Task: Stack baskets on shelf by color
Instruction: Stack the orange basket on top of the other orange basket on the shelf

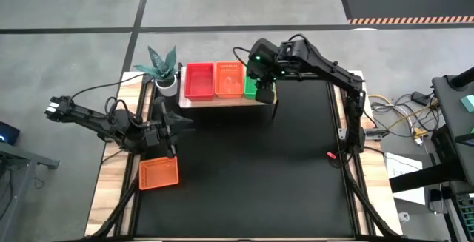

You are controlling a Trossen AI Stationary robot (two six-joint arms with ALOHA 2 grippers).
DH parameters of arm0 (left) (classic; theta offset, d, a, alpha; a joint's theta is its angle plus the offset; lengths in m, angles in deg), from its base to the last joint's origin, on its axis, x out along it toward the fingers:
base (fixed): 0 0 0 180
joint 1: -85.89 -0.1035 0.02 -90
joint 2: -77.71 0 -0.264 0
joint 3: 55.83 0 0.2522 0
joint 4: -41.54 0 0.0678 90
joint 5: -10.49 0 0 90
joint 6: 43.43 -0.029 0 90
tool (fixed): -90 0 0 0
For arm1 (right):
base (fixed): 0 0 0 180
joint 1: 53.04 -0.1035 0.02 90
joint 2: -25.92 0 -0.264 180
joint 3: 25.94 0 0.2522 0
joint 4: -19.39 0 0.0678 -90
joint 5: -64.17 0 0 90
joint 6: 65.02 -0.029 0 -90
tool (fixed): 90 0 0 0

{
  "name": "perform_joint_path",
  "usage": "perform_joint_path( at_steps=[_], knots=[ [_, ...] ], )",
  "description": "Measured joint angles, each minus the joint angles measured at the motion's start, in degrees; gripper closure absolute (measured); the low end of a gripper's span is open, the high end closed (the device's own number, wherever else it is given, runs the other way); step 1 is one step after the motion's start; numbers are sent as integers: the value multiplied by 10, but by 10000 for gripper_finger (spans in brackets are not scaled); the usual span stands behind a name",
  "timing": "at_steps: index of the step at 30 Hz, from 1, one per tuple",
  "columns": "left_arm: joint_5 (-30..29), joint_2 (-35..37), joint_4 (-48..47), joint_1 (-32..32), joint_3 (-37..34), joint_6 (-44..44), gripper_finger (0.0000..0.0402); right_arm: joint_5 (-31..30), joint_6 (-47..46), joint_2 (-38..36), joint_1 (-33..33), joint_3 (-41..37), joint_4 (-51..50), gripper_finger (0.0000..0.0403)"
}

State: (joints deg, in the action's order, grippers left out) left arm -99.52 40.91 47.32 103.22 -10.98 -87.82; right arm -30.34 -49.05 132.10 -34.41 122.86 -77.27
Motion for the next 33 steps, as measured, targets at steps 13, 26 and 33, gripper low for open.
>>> perform_joint_path(
  at_steps=[13,26,33],
  knots=[
    [0,-18,27,0,0,64,292,44,13,-76,-121,-36,-4,390],
    [2,-136,46,2,-15,273,292,-1,3,-258,-295,-406,294,394],
    [3,-198,-19,34,-7,471,292,-2,1,-355,-323,-643,519,394]
  ],
)
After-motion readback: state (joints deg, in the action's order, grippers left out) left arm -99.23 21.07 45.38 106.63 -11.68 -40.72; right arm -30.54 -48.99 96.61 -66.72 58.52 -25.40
